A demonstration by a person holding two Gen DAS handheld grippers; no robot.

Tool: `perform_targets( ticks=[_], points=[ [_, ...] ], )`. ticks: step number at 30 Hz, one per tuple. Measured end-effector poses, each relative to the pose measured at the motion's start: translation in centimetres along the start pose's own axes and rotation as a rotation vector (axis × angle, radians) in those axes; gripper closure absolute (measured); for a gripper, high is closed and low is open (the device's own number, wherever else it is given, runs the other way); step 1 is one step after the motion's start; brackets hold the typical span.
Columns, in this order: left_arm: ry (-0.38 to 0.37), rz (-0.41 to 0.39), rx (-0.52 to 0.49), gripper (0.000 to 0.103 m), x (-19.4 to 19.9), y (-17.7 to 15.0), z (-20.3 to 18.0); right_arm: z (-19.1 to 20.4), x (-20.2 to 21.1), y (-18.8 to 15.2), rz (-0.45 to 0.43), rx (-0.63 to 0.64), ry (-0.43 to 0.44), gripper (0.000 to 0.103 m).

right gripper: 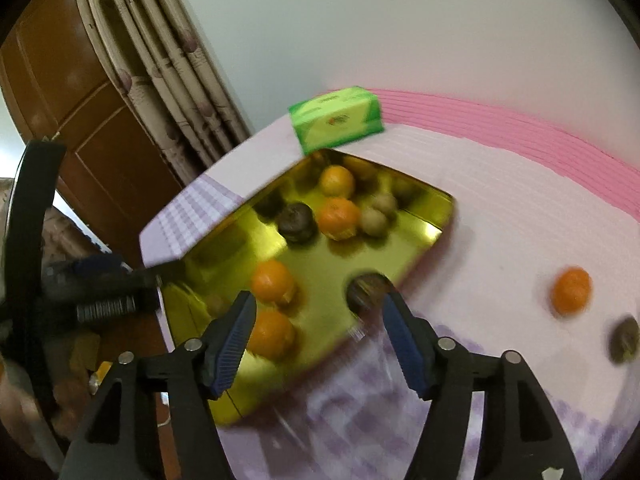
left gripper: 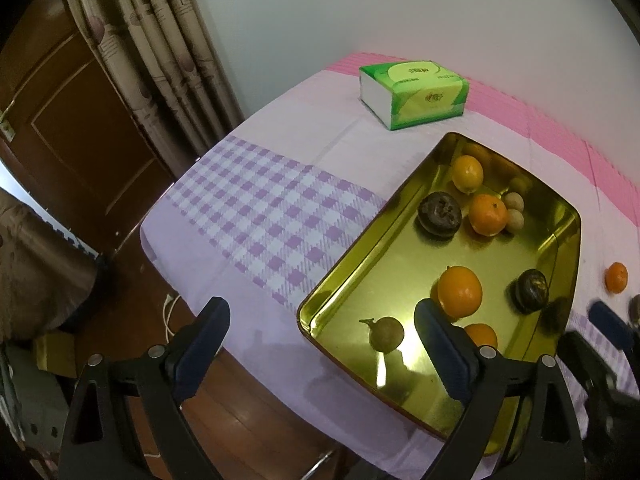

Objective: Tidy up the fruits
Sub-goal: 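Lower the orange into the gold tin and open the right gripper, then grasp a loose orange with the left gripper while the right gripper nears a dark fruit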

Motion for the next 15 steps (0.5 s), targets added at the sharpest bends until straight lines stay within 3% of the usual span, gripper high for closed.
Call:
perform_targets(
  ticks=[7, 11, 15],
  points=[
    [0.006, -0.008, -0.052, 0.009, 0.3, -0.4, -1.2, -6.0, 5.4, -4.3, -0.029, -0.021, -0.175, 0.033],
    [0.021, -0.027, -0.099, 0.009, 0.7, -0.8, -2.3, -12.1, 9.4, -7.0, -0.05, -0.104, -0.329, 0.032],
    [0.042, -0.062, -0.164, 0.009, 1.6, -1.2, -3.6, -17.4, 12.8, -9.0, -0.077, -0.198, -0.422, 0.031]
  ],
)
Point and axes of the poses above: each gripper's, at about its wrist camera, not at the fingertips, and x roughly against the way its jaws point, z to its left, y to its top, the point moved 9 cm from there along -x, roughly the way its jaws point, and after that the axes turned 4 degrees about y, right-handed, at the moved point
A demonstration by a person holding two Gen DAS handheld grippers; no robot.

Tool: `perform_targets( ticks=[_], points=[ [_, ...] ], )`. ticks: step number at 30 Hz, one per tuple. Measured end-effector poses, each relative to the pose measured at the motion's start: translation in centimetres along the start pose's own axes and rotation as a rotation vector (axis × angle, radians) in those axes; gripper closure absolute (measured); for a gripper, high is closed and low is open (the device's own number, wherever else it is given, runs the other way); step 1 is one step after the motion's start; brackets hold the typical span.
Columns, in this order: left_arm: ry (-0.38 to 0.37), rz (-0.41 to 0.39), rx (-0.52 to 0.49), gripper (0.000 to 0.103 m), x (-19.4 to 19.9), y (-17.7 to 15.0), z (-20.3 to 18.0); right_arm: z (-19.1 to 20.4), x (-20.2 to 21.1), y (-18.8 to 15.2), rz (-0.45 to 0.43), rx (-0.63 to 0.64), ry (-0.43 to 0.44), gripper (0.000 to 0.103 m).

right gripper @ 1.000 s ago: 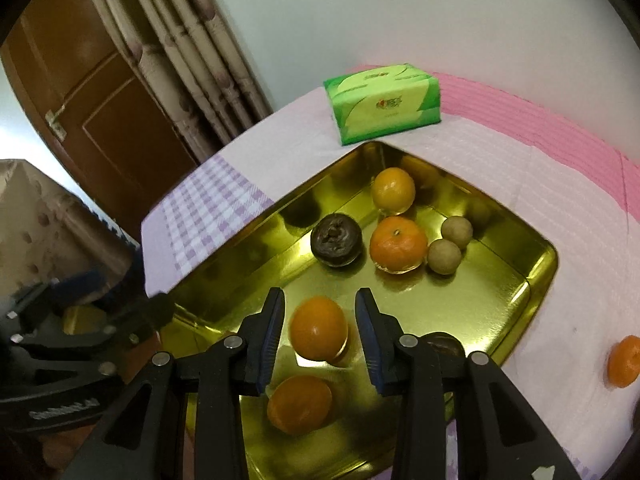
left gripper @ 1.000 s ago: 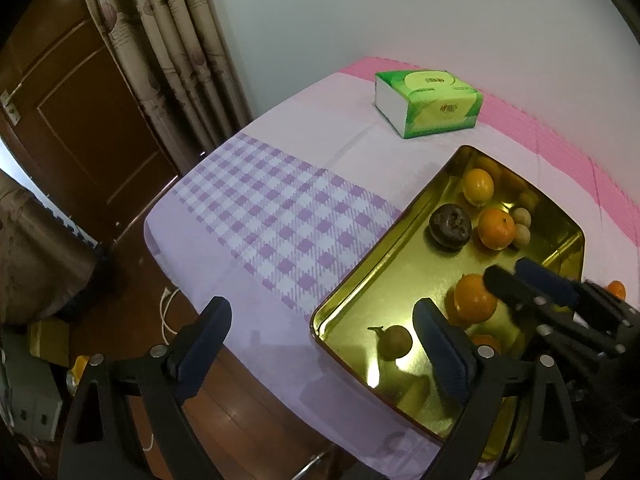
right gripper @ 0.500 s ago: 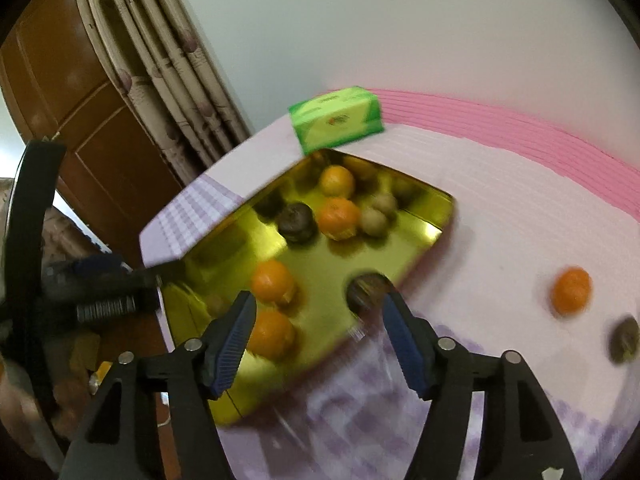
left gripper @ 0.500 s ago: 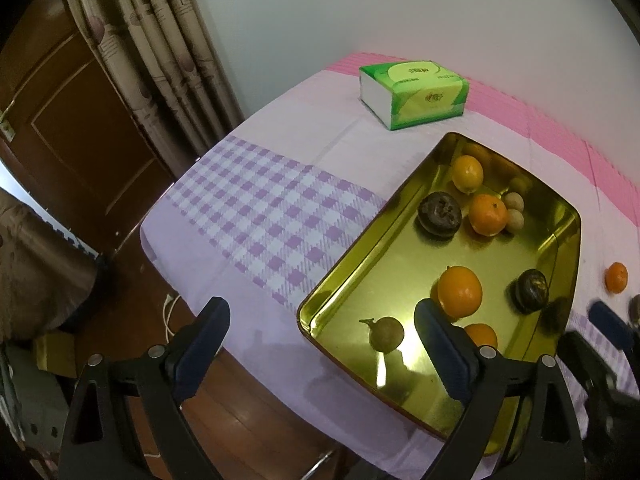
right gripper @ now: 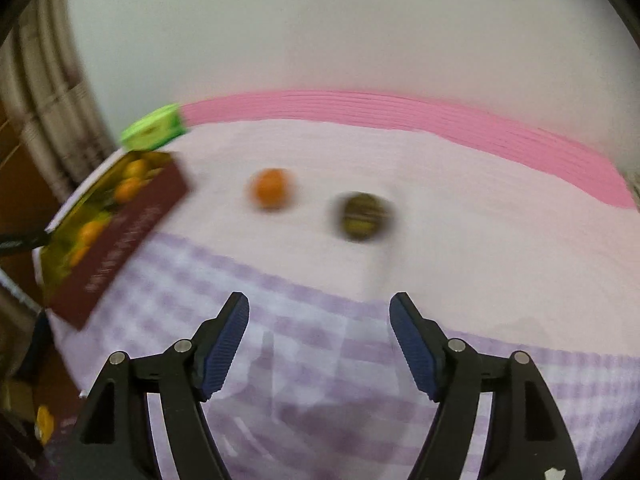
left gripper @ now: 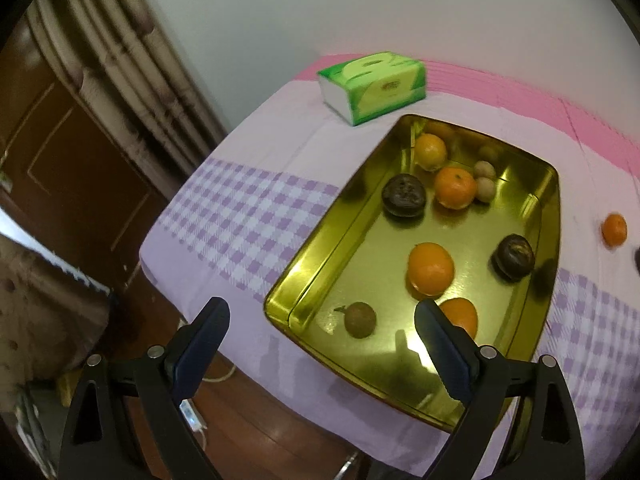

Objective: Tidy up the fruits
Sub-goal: 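Grasp a loose orange with the left gripper while the right gripper nears a dark fruit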

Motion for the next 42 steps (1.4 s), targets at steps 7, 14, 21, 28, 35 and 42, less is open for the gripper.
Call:
perform_targets(
  ticks=[7, 14, 21, 28, 35, 42],
  points=[
    [-0.062, -0.066, -0.064, 0.009, 3.0, 1.5, -2.7, -8.4, 1.0, -1.0, -0.017, -0.101, -0.108, 0.024],
    [-0.352, -0.147, -0.254, 0.009, 7.7, 4.8, -13.3, -11.9, -0.1, -1.9, -0.014, -0.167, -0.122, 0.022],
    [-0.504, -0.138, -0.501, 0.015, 7.8, 5.9, -26.4, -11.9, 0.3, -2.0, -0.029, -0.165, -0.074, 0.014],
    [-0.54, 0.003, -0.503, 0.019, 3.4, 5.4, -31.3, -12.0, 0.3, -1.7, -0.033, -0.169, -0.045, 0.008],
    [-0.575, 0.07, -0.44, 0.065, 0.4, 4.6, -32.2, -11.8, 0.3, -1.7, -0.032, -0.168, -0.034, 0.005],
    [-0.648, 0.053, -0.338, 0.065, 4.5, 4.0, -28.4, -9.1, 1.5, 0.8, -0.08, -0.119, 0.078, 0.015]
  ],
)
Point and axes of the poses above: each gripper's, at about its wrist camera, not at the fingertips, and x roughly against the way its jaws point, z to its left, y to its top, the point moved 9 cm from there along -x, roughly the way its jaws point, and after that the axes turned 4 degrees about y, right-handed, at the moved point
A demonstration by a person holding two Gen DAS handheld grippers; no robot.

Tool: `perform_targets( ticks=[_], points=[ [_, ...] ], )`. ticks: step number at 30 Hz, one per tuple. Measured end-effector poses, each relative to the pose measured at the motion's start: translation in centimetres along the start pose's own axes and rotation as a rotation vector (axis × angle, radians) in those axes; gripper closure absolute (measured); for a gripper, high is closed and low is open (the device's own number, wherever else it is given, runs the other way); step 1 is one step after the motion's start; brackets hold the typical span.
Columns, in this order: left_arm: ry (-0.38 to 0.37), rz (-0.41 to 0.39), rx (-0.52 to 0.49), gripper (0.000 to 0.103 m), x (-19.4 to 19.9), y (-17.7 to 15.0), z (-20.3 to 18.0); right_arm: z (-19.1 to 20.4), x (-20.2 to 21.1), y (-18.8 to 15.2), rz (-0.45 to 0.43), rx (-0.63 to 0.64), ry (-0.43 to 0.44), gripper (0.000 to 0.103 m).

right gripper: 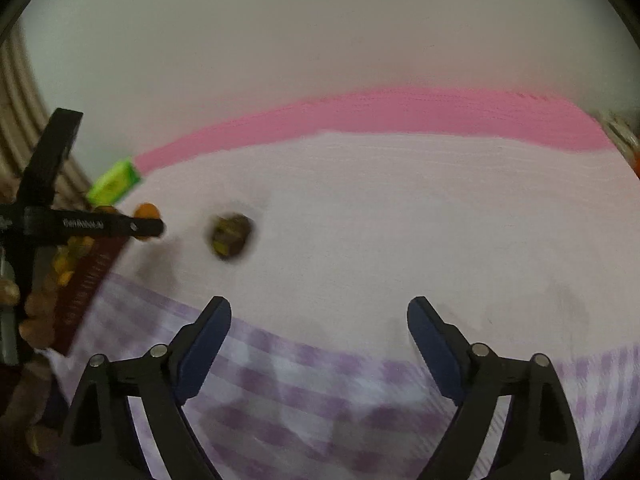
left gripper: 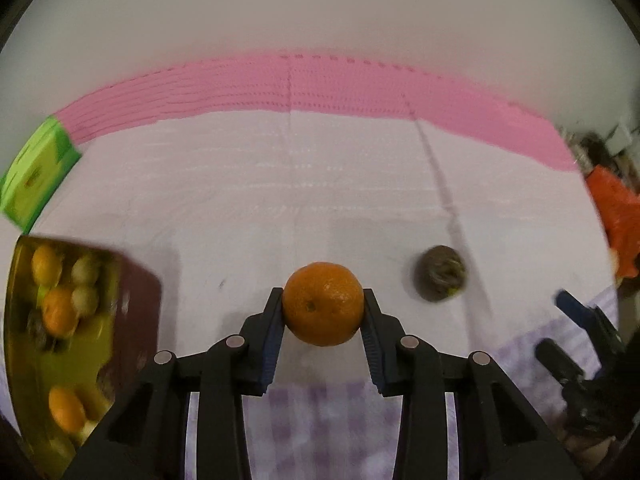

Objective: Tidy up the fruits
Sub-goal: 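Grasp a loose orange with the left gripper while the right gripper nears a dark fruit, then drop the orange into the tin with the left gripper while the right gripper grasps the dark fruit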

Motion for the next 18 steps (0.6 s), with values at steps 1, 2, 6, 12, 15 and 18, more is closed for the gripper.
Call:
perform_targets(
  ticks=[1, 2, 6, 12, 15, 18],
  points=[
    [-0.019, -0.001, 0.013, 0.065, 1.0, -0.5, 0.1, 1.3, -0.1, 0.6, -0.004, 0.043, 0.031, 0.015],
    [-0.035, -0.002, 0.028, 0.065, 1.9, -0.9, 0.2, 2.7, -0.3, 1.3, -0.005, 0.099, 0.057, 0.015],
    [-0.071, -0.008, 0.074, 0.065, 5.1, -2.6, 0.8, 6.5, -2.9, 3.1, 0.019, 0.231, 0.122, 0.015],
    [-0.058, -0.041, 0.125, 0.065, 8.9, -4.7, 2.8, 7.5, -8.0, 4.2, 0.088, 0.287, 0.113, 0.022],
    [-0.045, -0.048, 0.158, 0.065, 10.6, -6.0, 4.6, 7.1, -9.7, 3.9, 0.136, 0.293, 0.092, 0.037],
    [-0.032, -0.055, 0.209, 0.065, 12.0, -7.4, 6.6, 6.6, -10.4, 2.9, 0.174, 0.292, 0.077, 0.063]
  ],
)
Point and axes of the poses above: each gripper's, at about its wrist camera, not at the fingertips, and x roughly against the way its jaws point, z to its left, y to its top, the point moved 9 cm from there along -x, roughly the way its jaws point, and after that the axes turned 4 degrees about y, right-handed, at the moved point
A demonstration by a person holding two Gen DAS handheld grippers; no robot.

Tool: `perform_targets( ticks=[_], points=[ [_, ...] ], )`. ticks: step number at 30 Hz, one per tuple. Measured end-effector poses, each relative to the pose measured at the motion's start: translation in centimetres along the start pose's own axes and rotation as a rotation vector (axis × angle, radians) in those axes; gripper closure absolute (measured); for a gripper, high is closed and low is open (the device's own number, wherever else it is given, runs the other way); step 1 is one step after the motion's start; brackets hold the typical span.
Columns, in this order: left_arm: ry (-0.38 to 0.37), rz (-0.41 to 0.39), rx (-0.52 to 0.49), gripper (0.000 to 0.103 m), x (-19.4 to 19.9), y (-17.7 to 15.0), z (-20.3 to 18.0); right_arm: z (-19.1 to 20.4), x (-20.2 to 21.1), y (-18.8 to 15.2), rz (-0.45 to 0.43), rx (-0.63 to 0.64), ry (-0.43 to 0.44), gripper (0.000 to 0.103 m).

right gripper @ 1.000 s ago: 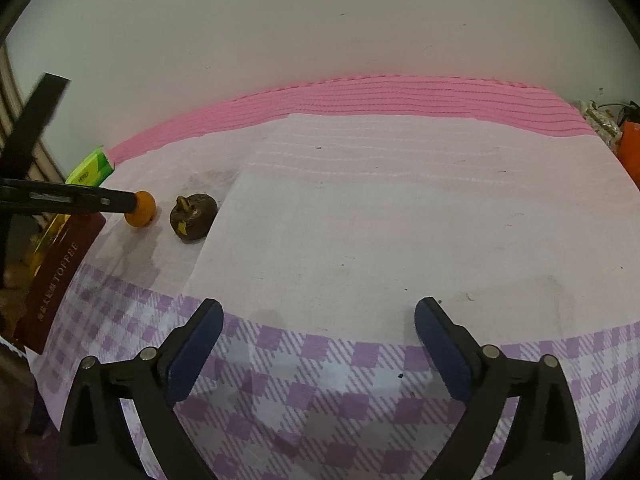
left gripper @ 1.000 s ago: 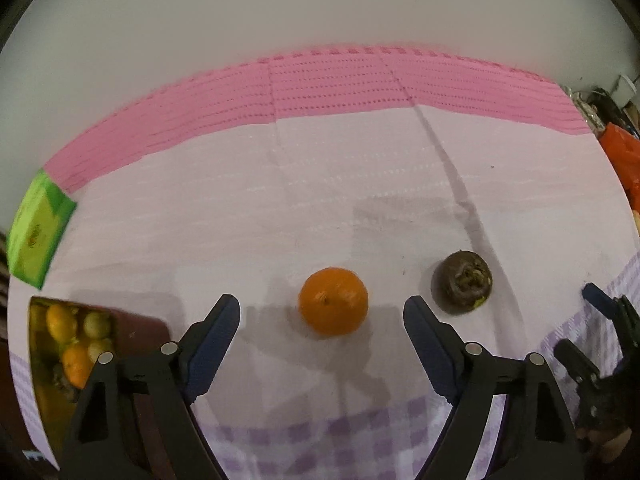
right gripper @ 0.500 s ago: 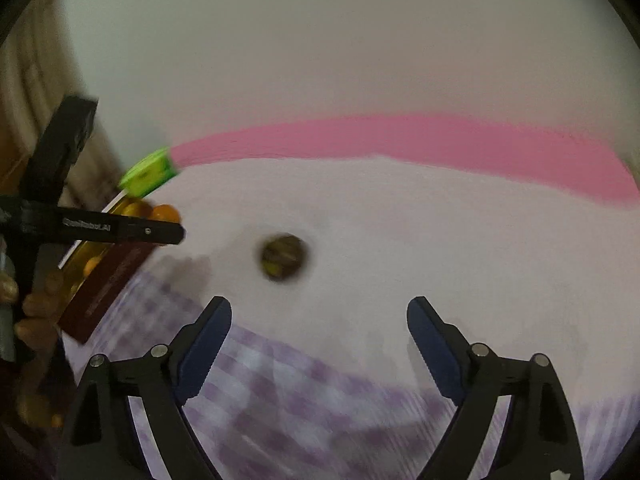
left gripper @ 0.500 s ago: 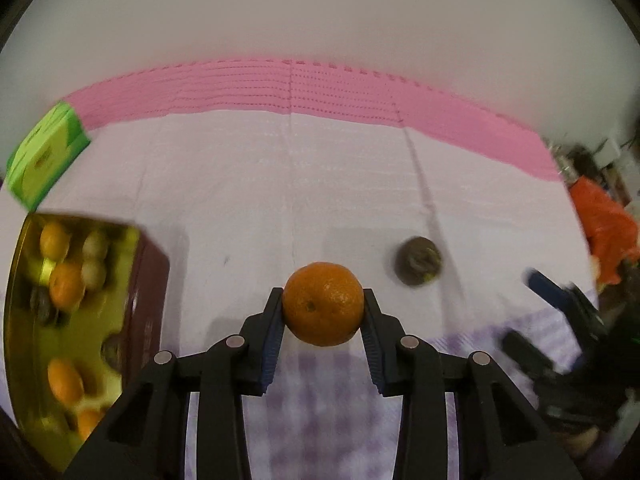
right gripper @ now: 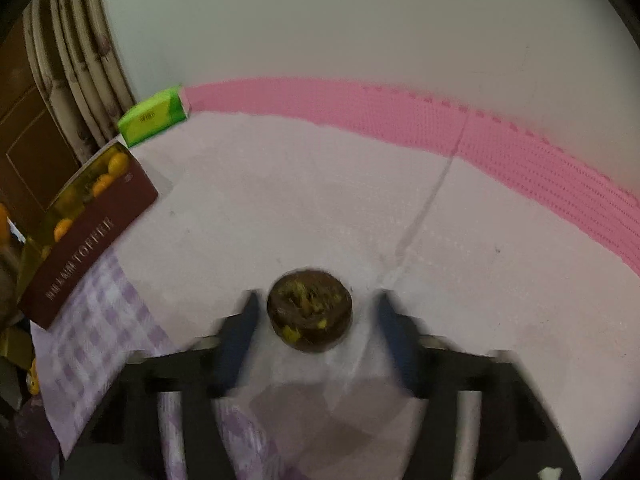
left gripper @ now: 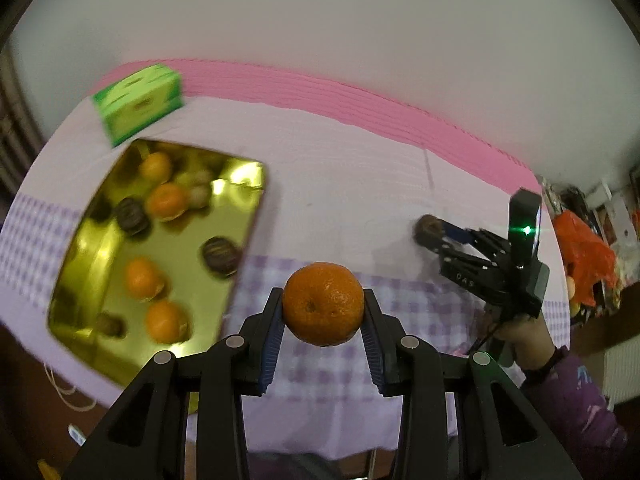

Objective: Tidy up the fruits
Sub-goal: 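Drop the orange into the tin with the left gripper while the right gripper grasps the dark fruit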

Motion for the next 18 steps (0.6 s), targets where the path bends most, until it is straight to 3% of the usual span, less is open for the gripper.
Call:
perform_targets(
  ticks=[4, 10, 18],
  points=[
    [0.046, -0.033, 0.071, 0.065, 1.9, -0.9, 3.7, 1.8, 1.8, -0.3, -0.026, 0.028, -0.015, 0.063],
    [0.129, -0.063, 0.166, 0.065, 2.9, -1.8, 9.6, 6.0, 2.7, -1.0, -0.083, -0.025, 0.048, 0.063],
    [0.165, -0.076, 0.211, 0.065, 2.2, -2.5, 13.2, 5.8, 1.9, -2.1, -0.08, -0.077, -0.004, 0.063]
  ],
)
Point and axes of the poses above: each gripper's, at about its wrist camera, not at the fingertips, and x roughly against the way its jaws point, z to its left, y to its top, the point moved 9 cm from there along -x, roughly the way its jaws point, and after that the axes turned 4 degrees about y, right-handed, at the moved point
